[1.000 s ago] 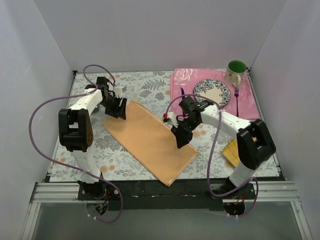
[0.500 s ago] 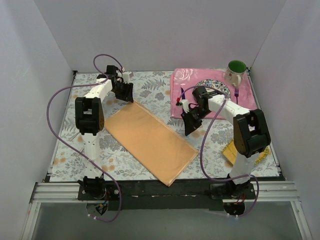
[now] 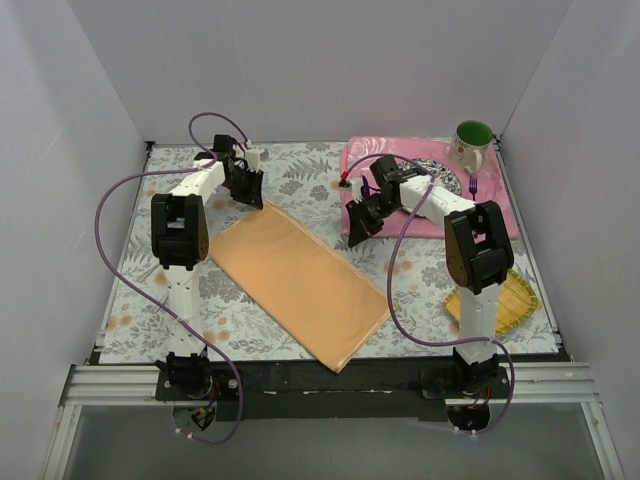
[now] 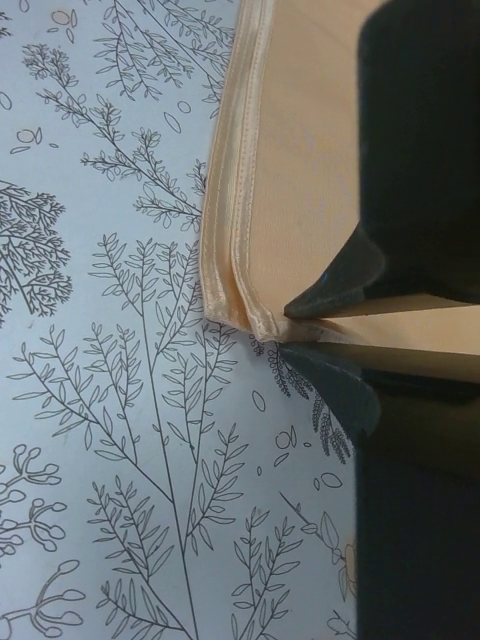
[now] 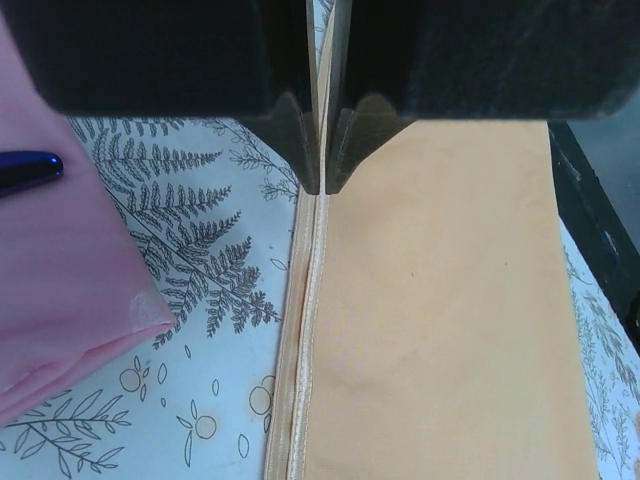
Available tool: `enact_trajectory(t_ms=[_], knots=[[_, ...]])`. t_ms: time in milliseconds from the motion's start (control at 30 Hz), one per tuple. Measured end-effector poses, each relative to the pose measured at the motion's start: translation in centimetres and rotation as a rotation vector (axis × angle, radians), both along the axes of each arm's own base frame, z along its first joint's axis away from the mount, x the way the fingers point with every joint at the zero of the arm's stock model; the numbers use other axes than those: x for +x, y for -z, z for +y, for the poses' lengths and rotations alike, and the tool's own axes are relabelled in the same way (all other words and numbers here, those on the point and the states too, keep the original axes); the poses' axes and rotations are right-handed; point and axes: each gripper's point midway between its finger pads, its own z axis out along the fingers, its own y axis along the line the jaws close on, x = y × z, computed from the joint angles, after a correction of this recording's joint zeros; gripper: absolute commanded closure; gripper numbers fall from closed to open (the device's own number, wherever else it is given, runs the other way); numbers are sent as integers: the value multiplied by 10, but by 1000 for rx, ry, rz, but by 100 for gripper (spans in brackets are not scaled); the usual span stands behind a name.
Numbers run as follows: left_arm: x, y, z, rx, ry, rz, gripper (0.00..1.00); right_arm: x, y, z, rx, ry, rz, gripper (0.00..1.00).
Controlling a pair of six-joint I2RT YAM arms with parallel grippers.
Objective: Fold the napkin into a case and place the utensils inside
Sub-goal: Smooth out the rectangle-folded napkin at the center of the board.
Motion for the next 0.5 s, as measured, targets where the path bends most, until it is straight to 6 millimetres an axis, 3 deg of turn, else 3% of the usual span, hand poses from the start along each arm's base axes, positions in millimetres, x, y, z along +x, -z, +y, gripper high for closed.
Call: enact_trajectory(t_ms=[67,467,500], knots=[[-1,1,-1,-2,7,1,100,0,4,3,1,4,11,87],[-3,-16,-21,-17,65,-66,100,-16,21,0,-13,-10,52,87],[-3,-19,-24,-18,72,-73,99,-18,23,-2,-18,-12,56,84]])
